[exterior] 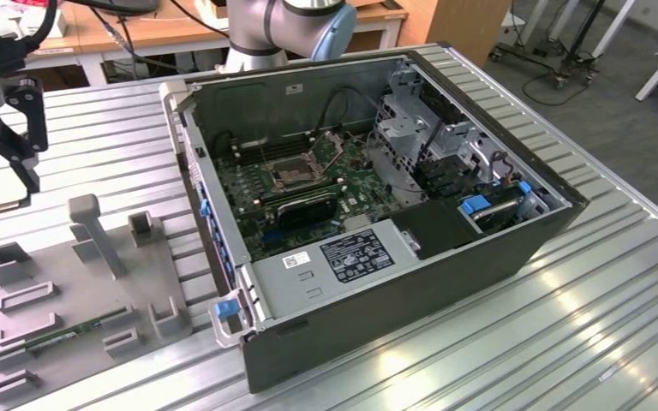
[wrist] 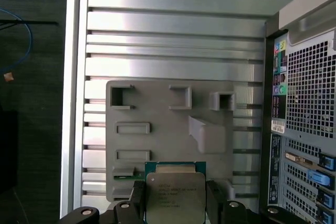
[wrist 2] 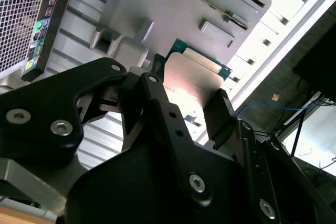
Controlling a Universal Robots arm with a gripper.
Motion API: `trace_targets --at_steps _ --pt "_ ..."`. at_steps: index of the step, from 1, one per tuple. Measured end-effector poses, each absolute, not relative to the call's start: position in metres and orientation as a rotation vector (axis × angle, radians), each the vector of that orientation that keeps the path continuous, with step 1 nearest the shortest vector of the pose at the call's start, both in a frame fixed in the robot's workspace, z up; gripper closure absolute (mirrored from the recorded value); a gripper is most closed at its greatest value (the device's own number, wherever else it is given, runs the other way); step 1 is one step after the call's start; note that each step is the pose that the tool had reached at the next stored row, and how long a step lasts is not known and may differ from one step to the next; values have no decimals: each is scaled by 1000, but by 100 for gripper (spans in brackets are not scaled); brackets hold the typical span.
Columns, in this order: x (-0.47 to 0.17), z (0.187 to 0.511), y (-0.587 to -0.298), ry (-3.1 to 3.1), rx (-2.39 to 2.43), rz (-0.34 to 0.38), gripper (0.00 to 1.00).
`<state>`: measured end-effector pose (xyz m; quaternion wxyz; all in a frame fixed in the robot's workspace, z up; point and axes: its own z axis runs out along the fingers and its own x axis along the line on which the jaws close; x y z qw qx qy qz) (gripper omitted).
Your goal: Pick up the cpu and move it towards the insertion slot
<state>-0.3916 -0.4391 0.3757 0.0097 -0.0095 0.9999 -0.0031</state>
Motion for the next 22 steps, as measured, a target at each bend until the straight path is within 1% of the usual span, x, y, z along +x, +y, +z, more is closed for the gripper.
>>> trace_targets --at_steps 22 --pt "-380 376 -439 3122 -29 -10 46"
